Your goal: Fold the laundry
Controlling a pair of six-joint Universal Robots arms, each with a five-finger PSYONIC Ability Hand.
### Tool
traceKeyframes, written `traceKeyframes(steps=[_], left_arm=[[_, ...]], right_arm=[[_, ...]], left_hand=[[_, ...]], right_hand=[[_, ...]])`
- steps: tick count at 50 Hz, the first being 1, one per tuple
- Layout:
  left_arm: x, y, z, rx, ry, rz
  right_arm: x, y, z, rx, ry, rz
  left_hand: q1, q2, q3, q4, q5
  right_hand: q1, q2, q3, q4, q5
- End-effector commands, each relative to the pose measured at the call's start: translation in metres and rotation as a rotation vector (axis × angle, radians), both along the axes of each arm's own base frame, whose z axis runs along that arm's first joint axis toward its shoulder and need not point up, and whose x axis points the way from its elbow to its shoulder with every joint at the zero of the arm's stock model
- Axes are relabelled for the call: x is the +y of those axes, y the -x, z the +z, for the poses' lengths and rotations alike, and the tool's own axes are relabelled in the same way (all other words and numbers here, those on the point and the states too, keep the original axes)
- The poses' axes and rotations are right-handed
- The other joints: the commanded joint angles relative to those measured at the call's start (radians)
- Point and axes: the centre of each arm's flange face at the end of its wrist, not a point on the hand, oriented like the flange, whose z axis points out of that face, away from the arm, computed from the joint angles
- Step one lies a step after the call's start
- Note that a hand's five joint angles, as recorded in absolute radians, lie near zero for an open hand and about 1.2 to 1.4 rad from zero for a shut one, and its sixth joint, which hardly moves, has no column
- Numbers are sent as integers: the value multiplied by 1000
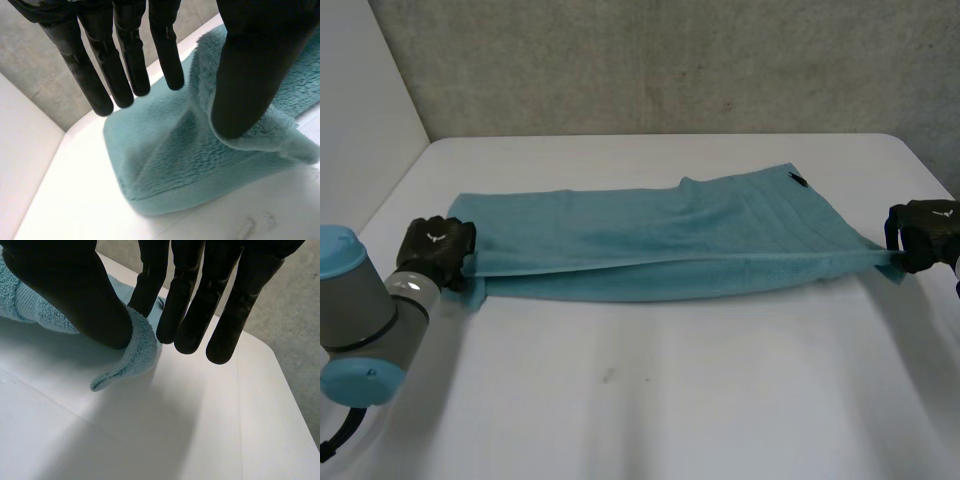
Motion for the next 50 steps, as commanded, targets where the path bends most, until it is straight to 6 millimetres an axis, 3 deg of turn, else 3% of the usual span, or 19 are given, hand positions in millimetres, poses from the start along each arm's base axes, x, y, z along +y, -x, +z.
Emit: traceKeyframes(steps=[1,2,3,6,12,14,15,20,21,23,26,28,33,40,42,44,50], left_arm=[[0,-6,8,-12,16,62],[0,-6,8,-12,16,62],[0,-7,9,-12,19,66],[0,-8,12,-12,27,72],[4,-17,40,-12,87,101],[10,-18,60,-33,130,99],[10,-18,60,-33,131,99],[43,-29,113,-200,200,99],[43,-29,113,-200,200,99],[60,-32,136,-267,224,98],[68,-33,145,-289,230,93],[81,-32,154,-316,219,68],[92,-30,149,-322,138,14],[86,-33,123,-308,35,-33],[78,-33,111,-311,-5,-41],[64,-32,96,-311,-45,-51],[37,-29,81,-310,-37,-62]], right_arm=[[5,0,-7,-5,-27,-1],[6,0,-7,-5,-29,1],[6,0,-7,-5,-29,1],[7,-3,-4,7,-16,9],[10,-1,3,89,-4,34],[18,0,23,168,9,57],[18,0,23,169,9,57],[48,0,81,315,19,112],[48,0,81,315,19,112],[60,11,105,366,8,99],[67,15,115,396,-6,99],[82,17,128,461,-35,126],[97,14,132,529,-59,190],[92,13,121,553,-63,208],[85,15,113,553,-64,209],[62,20,91,560,-70,202],[39,20,64,553,-71,210]], left_hand=[[490,488,492,492,493],[491,489,493,494,494],[712,710,714,714,714],[714,712,716,716,717],[714,712,716,716,717],[714,712,716,716,717],[714,712,716,716,717],[714,712,716,716,717],[714,712,716,716,717],[714,712,716,716,717],[714,712,716,716,717],[714,712,716,716,717],[714,712,716,716,717],[714,712,716,716,717],[714,712,716,716,717],[714,712,716,716,717],[714,712,716,716,717]], right_hand=[[421,223,215,205,252],[421,223,215,205,252],[421,223,215,205,252],[421,223,215,205,252],[421,223,215,205,252],[421,223,215,205,252],[421,223,215,205,252],[421,223,215,205,252],[421,223,215,205,252],[421,223,215,205,252],[421,223,215,205,252],[421,223,215,205,252],[421,223,215,205,252],[421,223,215,205,252],[421,223,215,205,252],[421,223,215,205,252],[421,223,215,205,252]])
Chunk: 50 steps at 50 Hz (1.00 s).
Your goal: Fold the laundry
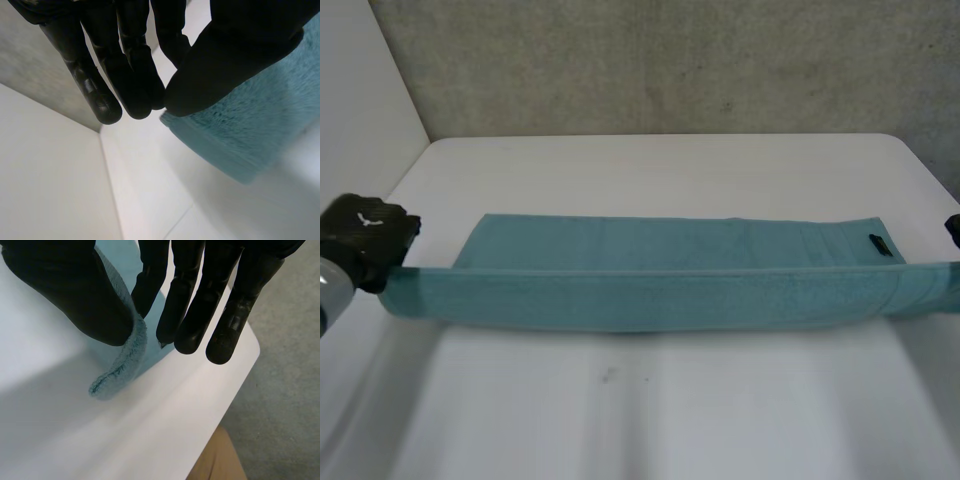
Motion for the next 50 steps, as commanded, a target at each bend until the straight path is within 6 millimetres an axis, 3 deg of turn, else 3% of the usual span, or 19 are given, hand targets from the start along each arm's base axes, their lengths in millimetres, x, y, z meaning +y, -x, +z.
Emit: traceKeyframes(steps=[1,8,11,16,24,29,33,34,35,36,37,38,40,41,42,46,48,49,50], left_arm=[[-40,5,-26,1,8,-13],[-92,32,-54,8,112,-72],[-100,39,-60,10,127,-89],[-136,56,-75,22,195,-117],[-175,68,-88,29,267,-130],[-187,74,-95,32,291,-137],[-191,77,-97,34,304,-142],[-192,79,-99,35,303,-146],[-192,79,-99,35,303,-146],[-192,79,-100,34,308,-148],[-192,80,-101,36,311,-148],[-192,80,-101,36,311,-148],[-187,87,-101,34,320,-162],[-186,87,-101,34,320,-162],[-182,91,-100,36,321,-172],[-173,93,-89,41,340,-180],[-161,95,-74,50,365,-188],[-161,95,-74,50,365,-188],[-154,97,-65,55,383,-194]], right_arm=[[-34,-5,-37,-18,8,17],[-73,-31,-77,-31,77,25],[-83,-34,-81,-25,121,29],[-124,-37,-101,-1,291,15],[-158,-55,-118,7,409,32],[-173,-61,-129,5,438,39],[-177,-70,-136,4,445,54],[-178,-74,-140,2,445,58],[-178,-74,-140,2,445,58],[-178,-77,-141,2,446,59],[-178,-77,-141,2,447,46],[-178,-77,-141,2,447,46],[-177,-76,-142,-15,439,3],[-177,-76,-142,-15,438,2],[-177,-74,-142,-44,431,-21],[-174,-75,-127,-136,436,-50],[-166,-69,-91,-224,474,-83],[-166,-69,-91,-225,474,-83],[-159,-68,-75,-263,487,-93]], left_hand=[[184,178,180,179,182],[184,178,180,179,182],[184,178,180,179,182],[184,178,180,179,182],[184,178,180,179,182],[184,178,180,179,182],[184,178,180,179,182],[184,178,180,179,182],[184,178,180,179,182],[184,178,180,179,182],[22,16,18,17,19],[20,14,16,15,18],[-737,-743,-741,-742,-739],[-740,-746,-744,-745,-743],[-958,-964,-962,-963,-961],[-1034,-1040,-1038,-1039,-1036],[-1034,-1040,-1038,-1039,-1036],[-1034,-1040,-1038,-1039,-1036],[-1034,-1040,-1038,-1039,-1036]], right_hand=[[422,223,213,205,240],[422,223,213,205,240],[422,223,213,205,240],[422,223,213,205,240],[422,223,213,205,240],[422,223,213,205,240],[384,186,176,168,203],[-46,-244,-255,-262,-228],[-50,-248,-259,-266,-232],[-512,-711,-721,-729,-694],[-800,-999,-1009,-1017,-982],[-800,-999,-1009,-1017,-982],[-800,-999,-1009,-1017,-982],[-800,-999,-1009,-1017,-982],[-800,-999,-1009,-1017,-982],[-800,-999,-1009,-1017,-982],[-800,-999,-1009,-1017,-982],[-800,-999,-1009,-1017,-982],[-800,-999,-1009,-1017,-982]])
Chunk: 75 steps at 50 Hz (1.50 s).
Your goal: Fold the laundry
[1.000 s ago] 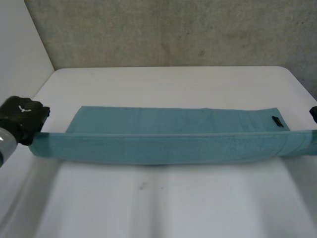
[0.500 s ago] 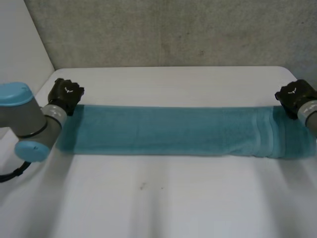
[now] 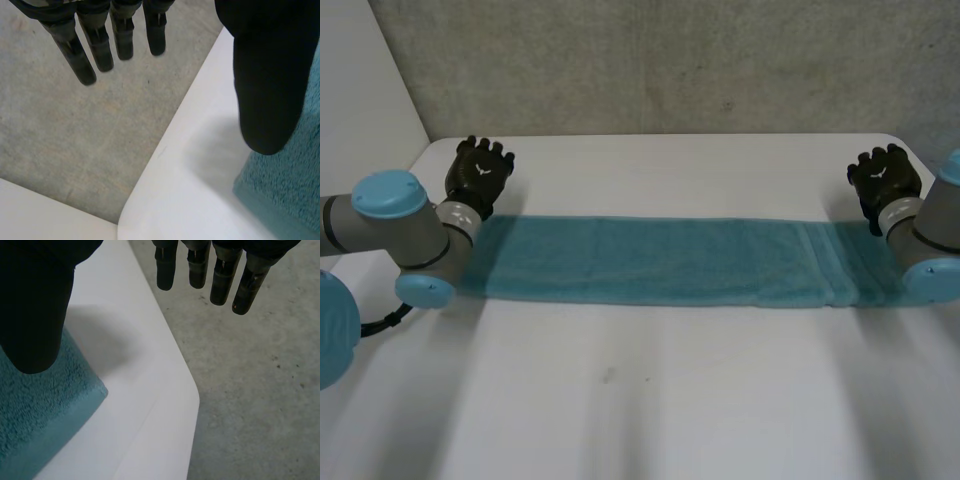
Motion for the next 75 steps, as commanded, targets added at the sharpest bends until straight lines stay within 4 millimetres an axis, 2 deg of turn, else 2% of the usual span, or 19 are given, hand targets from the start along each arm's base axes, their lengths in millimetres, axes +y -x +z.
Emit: traceKeyframes(steps=[1,4,6,7,9,13,25,28,31,33,36,44,59,61,63,66,69,74,75], left_arm=[[27,7,31,18,53,-25],[45,11,49,27,69,-44],[63,9,63,35,68,-47],[63,9,63,35,68,-47],[81,5,73,70,44,-50],[99,0,81,133,11,-54],[146,-18,84,448,-165,-47],[150,-19,81,465,-182,-43],[153,-20,79,472,-193,-42],[153,-20,79,473,-190,-42],[152,-20,79,473,-189,-41],[154,-19,78,476,-190,-46],[153,-19,76,474,-197,-47],[153,-19,76,474,-197,-47],[153,-19,75,474,-197,-44],[153,-19,75,474,-199,-44],[153,-20,75,474,-198,-42],[153,-20,74,475,-202,-40],[153,-21,75,475,-200,-39]], right_arm=[[25,8,74,-235,59,-26],[33,8,83,-260,54,-20],[52,9,104,-290,59,1],[52,9,105,-290,59,2],[75,11,119,-314,44,40],[90,27,123,-334,-6,40],[121,68,88,-485,-347,-29],[121,73,83,-491,-360,-29],[116,83,68,-505,-389,-27],[109,90,44,-513,-426,-27],[104,93,31,-505,-431,-23],[96,100,14,-453,-416,-19],[88,102,-2,-443,-436,-22],[87,102,-3,-441,-436,-21],[83,104,-5,-439,-431,-23],[81,106,-6,-439,-425,-30],[75,112,-6,-430,-407,-63],[67,142,-8,-406,-380,-213],[64,156,-5,-392,-359,-273]], left_hand=[[-111,-108,-108,-107,-124],[-111,-108,-108,-107,-124],[-111,-108,-108,-107,-124],[-111,-108,-108,-107,-124],[-108,-105,-105,-104,-121],[-108,-105,-105,-104,-121],[-102,-99,-100,-98,-115],[-102,-99,-100,-98,-115],[-105,-102,-103,-101,-118],[-102,-99,-100,-98,-115],[-102,-99,-100,-98,-115],[-102,-99,-100,-98,-115],[-102,-99,-100,-98,-115],[-102,-99,-100,-98,-115],[-102,-99,-100,-98,-115],[-102,-99,-100,-98,-115],[-102,-99,-100,-98,-115],[-102,-99,-100,-98,-115],[-102,-99,-100,-98,-115]], right_hand=[[-28,-42,-36,-54,-69],[-28,-42,-36,-54,-69],[-28,-42,-36,-54,-69],[-28,-42,-36,-54,-69],[-28,-42,-36,-54,-69],[-28,-42,-36,-54,-69],[158,144,150,132,117],[188,173,180,162,147],[253,238,244,227,211],[285,270,276,259,243],[326,311,318,300,284],[446,432,438,420,405],[599,584,591,573,557],[708,693,699,682,666],[1110,1096,1102,1085,1069],[1194,1179,1186,1168,1152],[1194,1179,1186,1168,1152],[1194,1179,1186,1168,1152],[1194,1179,1186,1168,1152]])
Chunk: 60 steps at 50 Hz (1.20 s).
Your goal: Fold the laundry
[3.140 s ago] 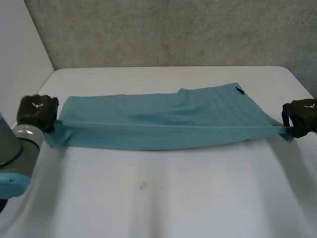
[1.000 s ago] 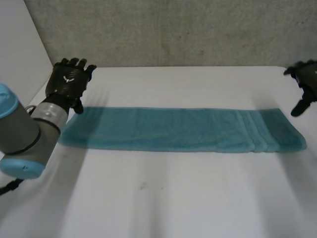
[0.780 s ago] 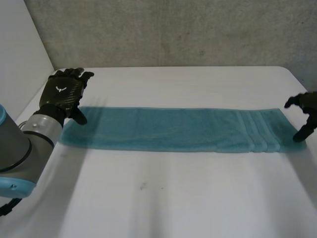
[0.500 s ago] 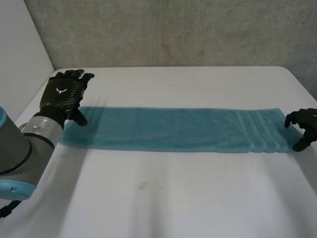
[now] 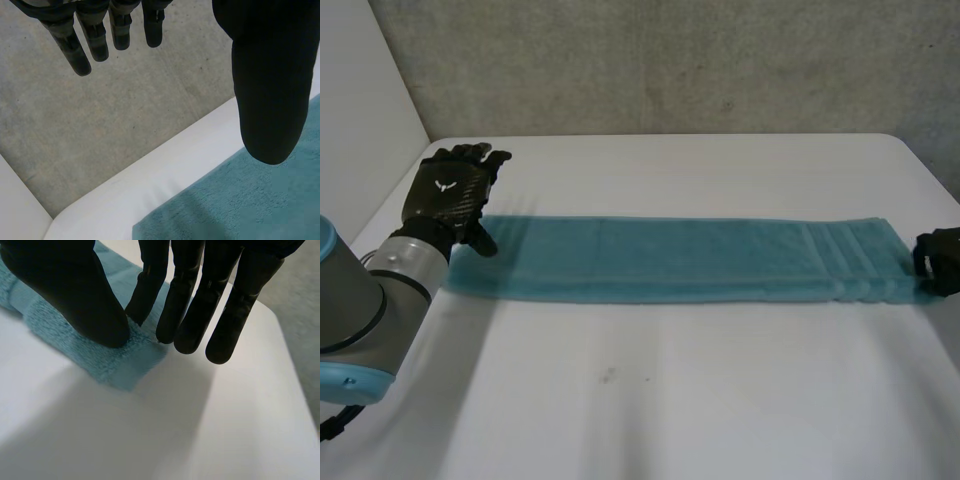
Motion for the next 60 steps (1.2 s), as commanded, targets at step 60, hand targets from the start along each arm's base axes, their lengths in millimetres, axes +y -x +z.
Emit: traceKeyframes(steps=[60], left_arm=[[0,0,0,3,1,25]], right_arm=[[162,-391,31,-112,303,675]], left_hand=[[12,22,20,21,-9]], right_hand=[[-776,-999,-1007,-1015,-960]])
